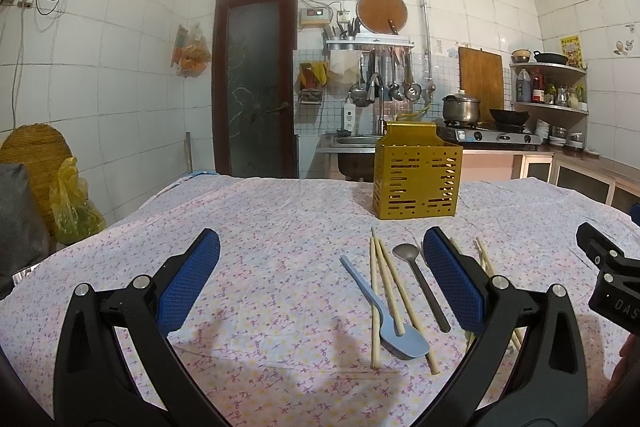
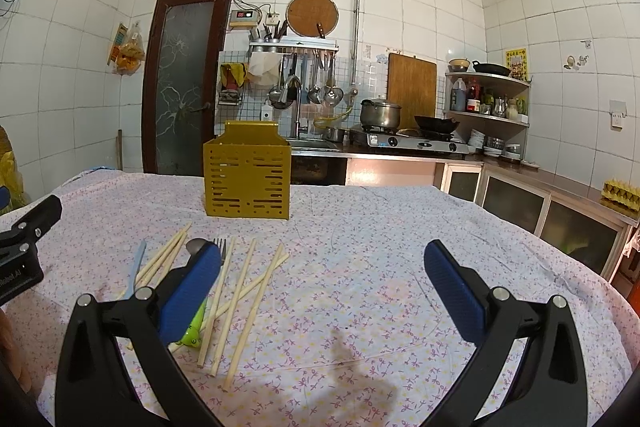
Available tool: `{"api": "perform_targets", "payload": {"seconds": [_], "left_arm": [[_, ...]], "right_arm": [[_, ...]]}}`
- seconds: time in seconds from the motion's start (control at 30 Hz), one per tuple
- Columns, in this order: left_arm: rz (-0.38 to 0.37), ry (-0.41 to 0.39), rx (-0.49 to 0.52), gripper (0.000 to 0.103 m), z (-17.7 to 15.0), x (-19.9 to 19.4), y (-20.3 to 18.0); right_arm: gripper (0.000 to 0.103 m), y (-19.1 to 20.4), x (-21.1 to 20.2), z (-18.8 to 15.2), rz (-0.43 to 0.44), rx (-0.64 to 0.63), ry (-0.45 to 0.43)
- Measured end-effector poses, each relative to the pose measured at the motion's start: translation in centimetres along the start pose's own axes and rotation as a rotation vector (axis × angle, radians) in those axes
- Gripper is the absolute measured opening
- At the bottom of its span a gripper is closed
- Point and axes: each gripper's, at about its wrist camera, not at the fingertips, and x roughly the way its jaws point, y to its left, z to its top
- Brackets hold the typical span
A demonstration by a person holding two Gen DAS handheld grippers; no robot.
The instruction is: Organize utensils
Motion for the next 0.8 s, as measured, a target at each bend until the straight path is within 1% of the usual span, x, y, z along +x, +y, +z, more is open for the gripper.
{"api": "perform_targets", "payload": {"seconds": [0.27,0.3,0.33,0.47,0.6,0.7,0.8], "left_arm": [[-0.001,0.014,0.01,0.098,0.5,0.1,0.0],[-0.004,0.028,0.012,0.098,0.5,0.2,0.1],[-0.002,0.021,0.01,0.098,0.6,0.2,-0.1],[-0.003,0.041,0.007,0.098,0.8,0.6,-0.3],[-0.004,0.065,0.008,0.098,1.0,1.0,-0.2],[-0.003,0.107,0.008,0.098,1.1,1.8,-0.2],[-0.019,0.186,0.011,0.098,1.3,3.2,-0.1]], "right_arm": [[0.099,0.5,0.3,0.0,0.008,-0.023,0.021],[0.099,0.5,0.4,0.0,0.009,-0.024,0.023],[0.099,0.5,0.4,0.0,0.009,-0.025,0.025],[0.099,0.4,0.5,0.0,0.014,-0.026,0.028],[0.099,0.3,0.9,0.0,0.017,-0.019,0.049],[0.099,0.2,1.7,0.0,0.019,-0.018,0.09],[0.099,0.3,2.9,0.0,0.043,-0.026,0.147]]}}
